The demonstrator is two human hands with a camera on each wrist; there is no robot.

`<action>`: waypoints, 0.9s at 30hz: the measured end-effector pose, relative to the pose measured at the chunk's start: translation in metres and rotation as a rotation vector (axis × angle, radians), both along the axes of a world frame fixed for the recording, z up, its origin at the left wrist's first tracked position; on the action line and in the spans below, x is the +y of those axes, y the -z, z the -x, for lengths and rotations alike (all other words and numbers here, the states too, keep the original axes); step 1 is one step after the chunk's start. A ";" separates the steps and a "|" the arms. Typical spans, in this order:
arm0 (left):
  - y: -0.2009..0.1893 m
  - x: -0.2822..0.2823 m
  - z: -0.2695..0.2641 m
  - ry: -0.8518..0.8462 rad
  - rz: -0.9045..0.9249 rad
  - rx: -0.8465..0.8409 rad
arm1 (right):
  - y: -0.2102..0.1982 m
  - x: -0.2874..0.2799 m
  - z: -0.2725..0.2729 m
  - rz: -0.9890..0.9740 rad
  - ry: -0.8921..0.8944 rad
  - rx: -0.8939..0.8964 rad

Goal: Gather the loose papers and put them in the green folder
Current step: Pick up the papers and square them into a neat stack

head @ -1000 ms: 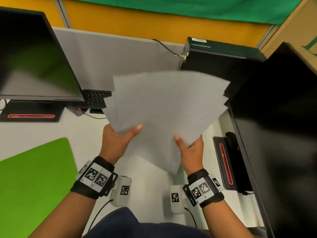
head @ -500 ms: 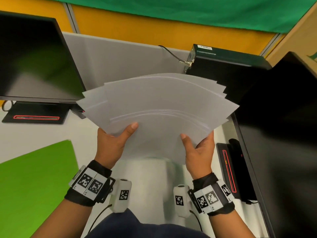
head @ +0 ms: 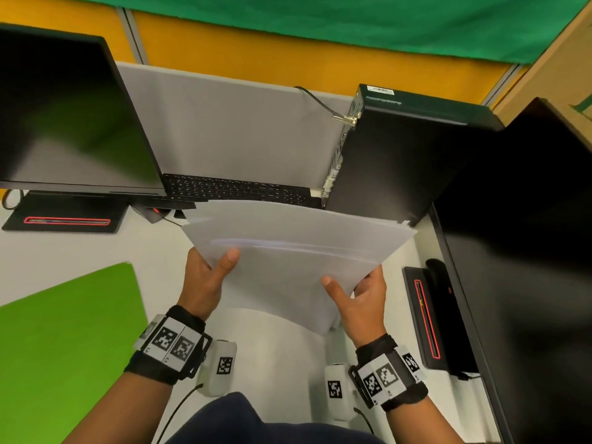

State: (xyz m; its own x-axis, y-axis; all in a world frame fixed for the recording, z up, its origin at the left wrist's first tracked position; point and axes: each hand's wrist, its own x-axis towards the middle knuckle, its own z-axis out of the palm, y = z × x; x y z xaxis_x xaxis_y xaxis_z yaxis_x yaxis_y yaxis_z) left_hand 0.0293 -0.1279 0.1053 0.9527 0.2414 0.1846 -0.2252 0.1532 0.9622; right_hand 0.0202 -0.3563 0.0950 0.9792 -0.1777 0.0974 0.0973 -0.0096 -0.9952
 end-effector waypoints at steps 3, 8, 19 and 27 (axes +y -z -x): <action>0.005 -0.002 -0.001 -0.054 0.090 0.002 | 0.002 0.003 0.003 -0.016 -0.005 0.012; -0.008 -0.003 -0.006 0.021 0.225 0.034 | 0.000 0.004 0.001 -0.005 -0.028 0.004; 0.030 -0.007 0.001 -0.092 0.212 0.348 | 0.027 0.004 0.004 0.061 -0.051 0.133; 0.013 -0.019 0.003 0.000 0.105 0.218 | 0.027 0.016 0.003 0.042 -0.034 0.175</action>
